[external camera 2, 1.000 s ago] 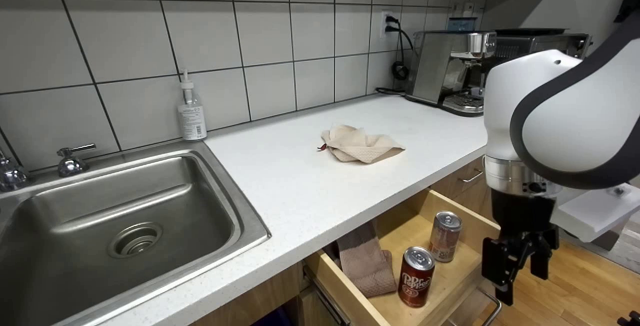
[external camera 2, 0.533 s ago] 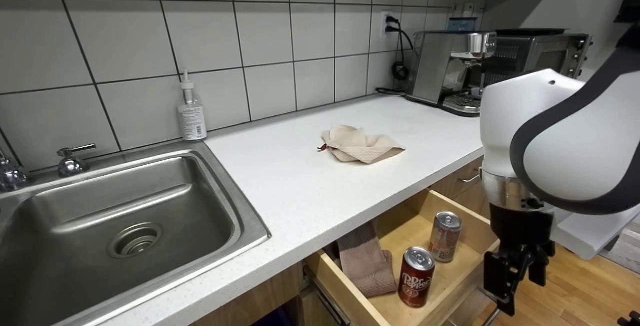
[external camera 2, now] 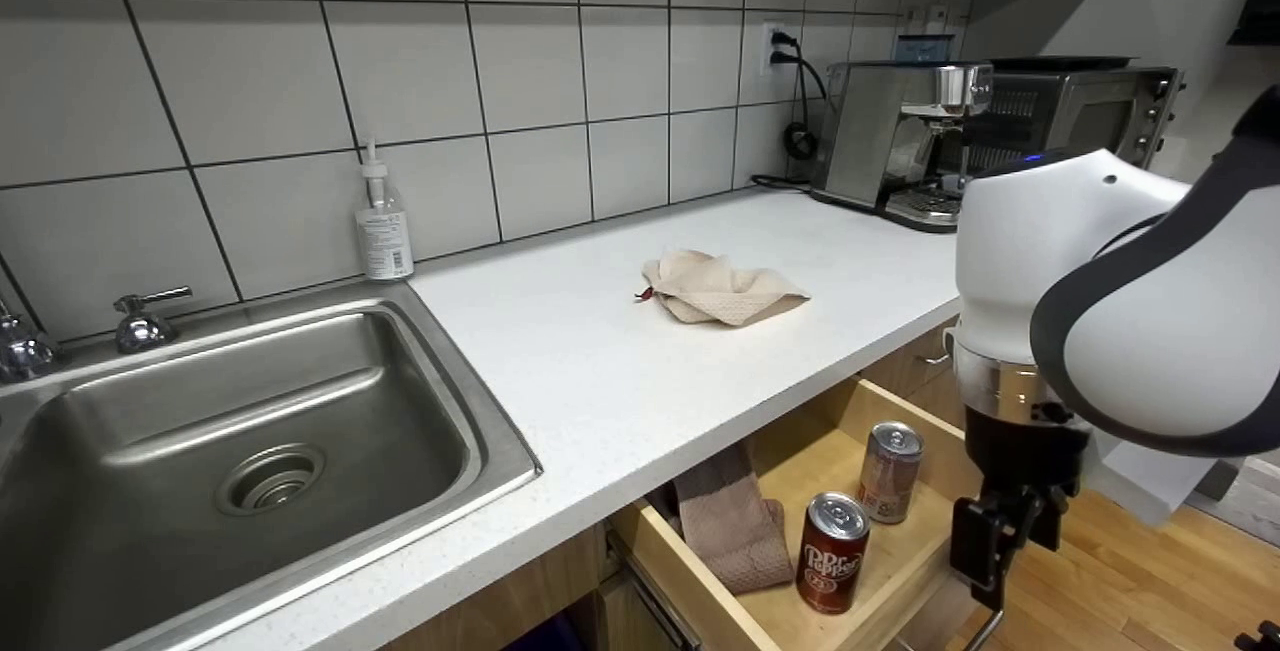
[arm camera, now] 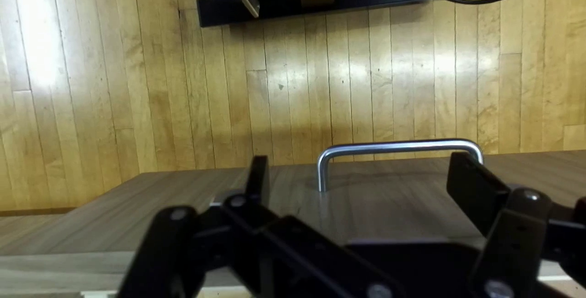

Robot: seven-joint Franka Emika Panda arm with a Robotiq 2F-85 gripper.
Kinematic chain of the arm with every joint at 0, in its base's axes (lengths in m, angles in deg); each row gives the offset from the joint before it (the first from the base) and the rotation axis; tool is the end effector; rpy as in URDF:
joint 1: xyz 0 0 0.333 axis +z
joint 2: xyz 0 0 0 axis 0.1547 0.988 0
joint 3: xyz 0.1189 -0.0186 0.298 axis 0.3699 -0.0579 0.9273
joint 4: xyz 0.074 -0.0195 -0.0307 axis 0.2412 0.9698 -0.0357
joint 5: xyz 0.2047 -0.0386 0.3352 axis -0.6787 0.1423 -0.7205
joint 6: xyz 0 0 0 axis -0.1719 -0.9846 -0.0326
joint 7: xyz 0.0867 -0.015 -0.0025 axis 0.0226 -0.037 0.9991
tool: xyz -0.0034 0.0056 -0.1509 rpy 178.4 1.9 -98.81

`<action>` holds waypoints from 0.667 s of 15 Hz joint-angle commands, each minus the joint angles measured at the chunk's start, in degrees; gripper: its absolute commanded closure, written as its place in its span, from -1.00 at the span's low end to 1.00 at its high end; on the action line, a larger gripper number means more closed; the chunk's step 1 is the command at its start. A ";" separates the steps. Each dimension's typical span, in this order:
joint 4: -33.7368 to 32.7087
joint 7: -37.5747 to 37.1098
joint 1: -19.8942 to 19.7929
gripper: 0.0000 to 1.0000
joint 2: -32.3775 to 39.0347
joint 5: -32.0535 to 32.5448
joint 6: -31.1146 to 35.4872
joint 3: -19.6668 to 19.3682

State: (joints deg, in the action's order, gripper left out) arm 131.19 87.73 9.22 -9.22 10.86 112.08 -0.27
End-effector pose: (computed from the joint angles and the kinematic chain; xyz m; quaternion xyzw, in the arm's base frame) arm 0.3794 -0.0387 0.1087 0.9944 -0.0143 -0.1019 0.0229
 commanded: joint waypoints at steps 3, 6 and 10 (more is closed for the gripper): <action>-0.30 -4.60 0.64 -1.00 0.89 3.43 5.11 -1.42; -0.14 -5.10 0.62 -1.00 1.11 2.79 6.71 -1.42; -0.23 -4.26 0.39 -1.00 1.65 2.04 9.06 -1.16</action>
State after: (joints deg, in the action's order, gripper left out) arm 131.30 84.75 9.49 -8.20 12.42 118.74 -1.16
